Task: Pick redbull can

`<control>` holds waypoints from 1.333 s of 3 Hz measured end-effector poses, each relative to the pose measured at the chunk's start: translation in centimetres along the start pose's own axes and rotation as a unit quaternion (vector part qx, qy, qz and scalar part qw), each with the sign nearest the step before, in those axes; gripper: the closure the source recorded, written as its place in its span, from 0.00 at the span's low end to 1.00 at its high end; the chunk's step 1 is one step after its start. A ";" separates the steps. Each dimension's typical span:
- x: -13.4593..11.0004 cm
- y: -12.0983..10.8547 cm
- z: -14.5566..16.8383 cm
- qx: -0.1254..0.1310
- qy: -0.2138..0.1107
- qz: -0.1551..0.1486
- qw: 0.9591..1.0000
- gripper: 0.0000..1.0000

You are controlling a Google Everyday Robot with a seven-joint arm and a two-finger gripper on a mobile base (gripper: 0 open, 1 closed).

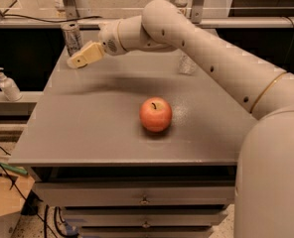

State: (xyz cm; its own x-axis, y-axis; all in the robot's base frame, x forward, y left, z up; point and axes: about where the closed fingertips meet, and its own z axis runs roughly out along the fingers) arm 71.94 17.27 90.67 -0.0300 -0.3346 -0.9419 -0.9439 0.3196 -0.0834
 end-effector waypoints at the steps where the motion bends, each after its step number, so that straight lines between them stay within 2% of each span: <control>1: 0.0 -0.9 2.7 -0.001 -0.020 0.009 1.000 0.00; 2: -0.2 -1.8 5.1 -0.005 -0.036 0.018 0.999 0.00; 3: -0.7 -2.6 7.0 -0.010 -0.044 0.023 0.999 0.18; 4: -1.4 -2.7 7.7 -0.008 -0.051 0.020 0.998 0.41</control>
Offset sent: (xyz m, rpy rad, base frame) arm 0.0604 0.0599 -0.0170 0.1298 0.0193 -0.0048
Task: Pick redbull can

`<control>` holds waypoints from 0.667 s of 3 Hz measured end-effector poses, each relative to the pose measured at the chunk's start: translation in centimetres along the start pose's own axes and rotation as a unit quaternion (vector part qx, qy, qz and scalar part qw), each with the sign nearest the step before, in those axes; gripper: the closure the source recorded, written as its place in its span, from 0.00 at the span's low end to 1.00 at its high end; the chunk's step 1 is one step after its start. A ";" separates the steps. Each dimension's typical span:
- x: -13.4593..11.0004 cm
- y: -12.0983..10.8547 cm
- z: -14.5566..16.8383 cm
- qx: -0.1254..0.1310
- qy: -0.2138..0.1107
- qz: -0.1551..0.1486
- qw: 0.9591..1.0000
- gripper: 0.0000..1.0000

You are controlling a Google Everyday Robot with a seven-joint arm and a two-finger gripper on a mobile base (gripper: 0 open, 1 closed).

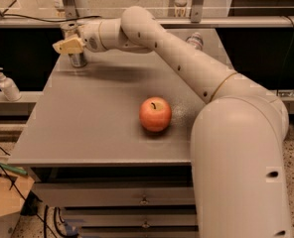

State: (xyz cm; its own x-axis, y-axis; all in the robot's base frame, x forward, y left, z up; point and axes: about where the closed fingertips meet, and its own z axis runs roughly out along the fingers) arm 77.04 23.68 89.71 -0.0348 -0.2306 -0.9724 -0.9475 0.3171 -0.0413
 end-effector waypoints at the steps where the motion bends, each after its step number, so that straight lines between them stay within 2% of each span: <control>1: -1.1 0.1 -0.5 0.007 -0.006 -0.010 1.000 0.64; 2: -3.2 0.6 -1.9 0.007 -0.018 -0.026 0.999 0.87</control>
Offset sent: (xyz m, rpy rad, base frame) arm -0.0188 -0.0250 0.0670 0.0311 -0.1160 0.0014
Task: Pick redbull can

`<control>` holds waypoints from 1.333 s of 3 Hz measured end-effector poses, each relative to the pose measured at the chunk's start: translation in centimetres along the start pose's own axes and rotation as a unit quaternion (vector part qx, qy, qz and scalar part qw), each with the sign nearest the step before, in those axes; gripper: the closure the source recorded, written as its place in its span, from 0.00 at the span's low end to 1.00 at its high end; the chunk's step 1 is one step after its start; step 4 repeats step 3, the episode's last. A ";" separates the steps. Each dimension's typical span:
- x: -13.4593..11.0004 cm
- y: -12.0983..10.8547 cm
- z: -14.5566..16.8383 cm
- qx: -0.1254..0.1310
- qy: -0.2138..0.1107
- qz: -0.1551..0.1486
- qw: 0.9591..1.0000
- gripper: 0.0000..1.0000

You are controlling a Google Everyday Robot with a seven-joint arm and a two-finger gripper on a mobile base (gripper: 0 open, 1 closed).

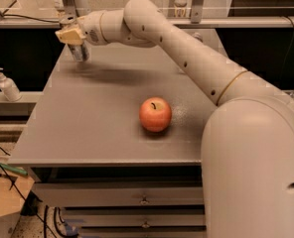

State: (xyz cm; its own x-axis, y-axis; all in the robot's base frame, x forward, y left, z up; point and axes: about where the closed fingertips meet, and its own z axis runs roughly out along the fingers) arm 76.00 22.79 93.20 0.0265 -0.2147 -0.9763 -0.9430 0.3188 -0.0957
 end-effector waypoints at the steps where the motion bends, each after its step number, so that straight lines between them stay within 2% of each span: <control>1: -3.8 0.3 -2.5 0.000 -0.021 -0.035 0.999 1.00; 2: -9.2 0.4 -6.1 0.001 -0.057 -0.091 0.994 1.00; 3: -10.0 0.3 -6.4 0.002 -0.062 -0.103 0.993 1.00; 4: -10.0 0.3 -6.4 0.002 -0.062 -0.103 0.993 1.00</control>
Offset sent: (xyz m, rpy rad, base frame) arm -0.0449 -0.0729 0.1920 0.0867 -0.4114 0.0728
